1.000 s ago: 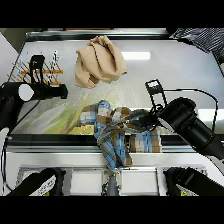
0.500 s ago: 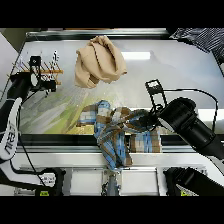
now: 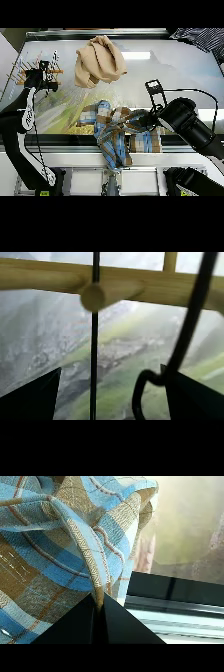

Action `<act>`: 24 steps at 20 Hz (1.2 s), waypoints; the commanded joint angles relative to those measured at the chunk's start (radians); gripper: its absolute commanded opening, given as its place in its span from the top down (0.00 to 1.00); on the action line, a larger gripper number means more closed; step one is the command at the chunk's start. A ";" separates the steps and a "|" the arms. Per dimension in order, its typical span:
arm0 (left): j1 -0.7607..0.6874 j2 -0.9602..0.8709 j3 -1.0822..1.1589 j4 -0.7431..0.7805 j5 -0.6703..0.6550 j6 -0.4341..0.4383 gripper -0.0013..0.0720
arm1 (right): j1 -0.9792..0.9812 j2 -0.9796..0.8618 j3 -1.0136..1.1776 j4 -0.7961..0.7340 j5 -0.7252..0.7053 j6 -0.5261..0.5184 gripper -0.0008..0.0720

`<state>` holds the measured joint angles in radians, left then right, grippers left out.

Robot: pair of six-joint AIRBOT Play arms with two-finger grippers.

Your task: Fold the clothes and pants, and hang the long-sleeved shirts on hangers.

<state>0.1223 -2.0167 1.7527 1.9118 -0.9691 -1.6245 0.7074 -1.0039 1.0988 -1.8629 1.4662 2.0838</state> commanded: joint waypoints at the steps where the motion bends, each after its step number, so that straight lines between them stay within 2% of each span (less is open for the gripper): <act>1: 0.002 -0.079 0.086 0.007 -0.052 0.001 0.05 | 0.000 -0.002 0.000 0.000 0.000 0.000 0.97; 3: 0.002 -0.087 0.090 0.003 -0.056 0.000 0.05 | 0.000 -0.002 0.000 0.000 0.000 0.000 0.97; 4: 0.002 -0.087 0.090 0.000 -0.058 0.000 0.16 | 0.000 -0.002 0.000 0.000 0.000 0.000 0.97; 5: 0.002 -0.087 0.090 0.000 -0.064 0.001 0.33 | 0.000 -0.002 0.000 0.000 0.000 0.000 0.96; 7: 0.002 -0.087 0.090 0.000 -0.077 0.000 0.34 | 0.000 -0.002 0.000 0.000 0.000 0.000 0.96; 8: 0.002 -0.087 0.090 0.000 -0.078 0.000 0.39 | 0.000 -0.002 0.000 0.000 0.000 0.000 0.97; 9: 0.002 -0.087 0.090 0.000 -0.084 0.001 0.68 | 0.000 -0.002 0.000 0.000 0.000 0.000 0.96; 10: 0.002 -0.087 0.090 0.000 -0.086 0.001 0.82 | 0.000 -0.002 0.000 0.000 0.000 0.000 0.97; 13: 0.002 -0.087 0.090 0.000 -0.087 0.000 0.83 | 0.000 -0.002 0.000 0.000 0.000 0.000 0.97; 14: 0.002 -0.087 0.090 0.000 -0.089 0.002 0.97 | 0.000 -0.002 0.000 0.000 0.000 0.000 0.97; 21: -0.002 -0.014 0.090 0.000 -0.138 0.006 0.97 | 0.000 -0.002 0.000 0.000 0.000 0.000 0.97; 24: -0.026 0.084 0.090 0.000 -0.171 0.051 0.97 | 0.000 -0.002 0.000 0.000 0.000 0.000 0.97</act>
<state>0.1116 -2.0060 1.8412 1.9038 -1.1160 -1.6047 0.7074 -1.0058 1.0988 -1.8629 1.4662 2.0834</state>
